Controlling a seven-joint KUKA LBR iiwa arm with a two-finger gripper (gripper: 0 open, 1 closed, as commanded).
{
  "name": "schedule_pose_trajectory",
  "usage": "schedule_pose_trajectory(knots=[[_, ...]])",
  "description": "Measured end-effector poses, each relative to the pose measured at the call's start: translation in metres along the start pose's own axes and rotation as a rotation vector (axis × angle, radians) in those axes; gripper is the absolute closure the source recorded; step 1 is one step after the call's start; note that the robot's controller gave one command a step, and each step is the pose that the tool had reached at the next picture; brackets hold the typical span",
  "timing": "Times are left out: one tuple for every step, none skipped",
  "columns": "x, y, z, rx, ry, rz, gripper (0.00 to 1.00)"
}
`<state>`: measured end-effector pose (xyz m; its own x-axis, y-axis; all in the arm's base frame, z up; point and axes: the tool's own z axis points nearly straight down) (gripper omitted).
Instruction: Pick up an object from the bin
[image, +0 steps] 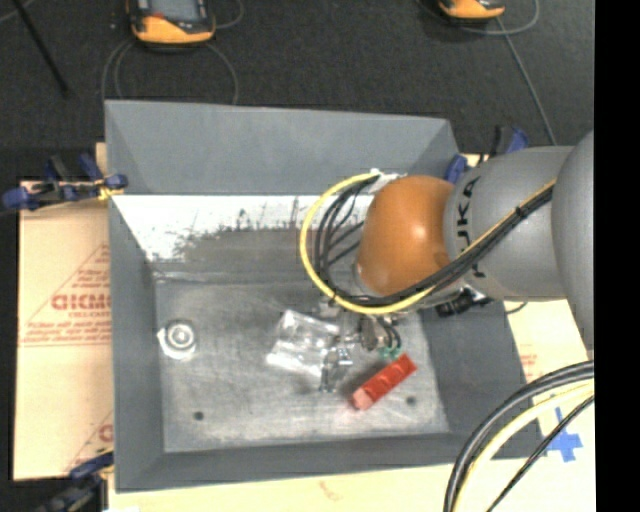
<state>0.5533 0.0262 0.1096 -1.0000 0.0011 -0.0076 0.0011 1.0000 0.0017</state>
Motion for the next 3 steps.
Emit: schedule_pose_trajectory(knots=[[-0.035,-0.076,-0.016,0.006,-0.001,-0.055,0.00],[-0.073,-0.117,-0.006,0.004,0.001,-0.204,0.00],[-0.073,-0.127,0.036,0.004,-0.004,-0.334,0.00]])
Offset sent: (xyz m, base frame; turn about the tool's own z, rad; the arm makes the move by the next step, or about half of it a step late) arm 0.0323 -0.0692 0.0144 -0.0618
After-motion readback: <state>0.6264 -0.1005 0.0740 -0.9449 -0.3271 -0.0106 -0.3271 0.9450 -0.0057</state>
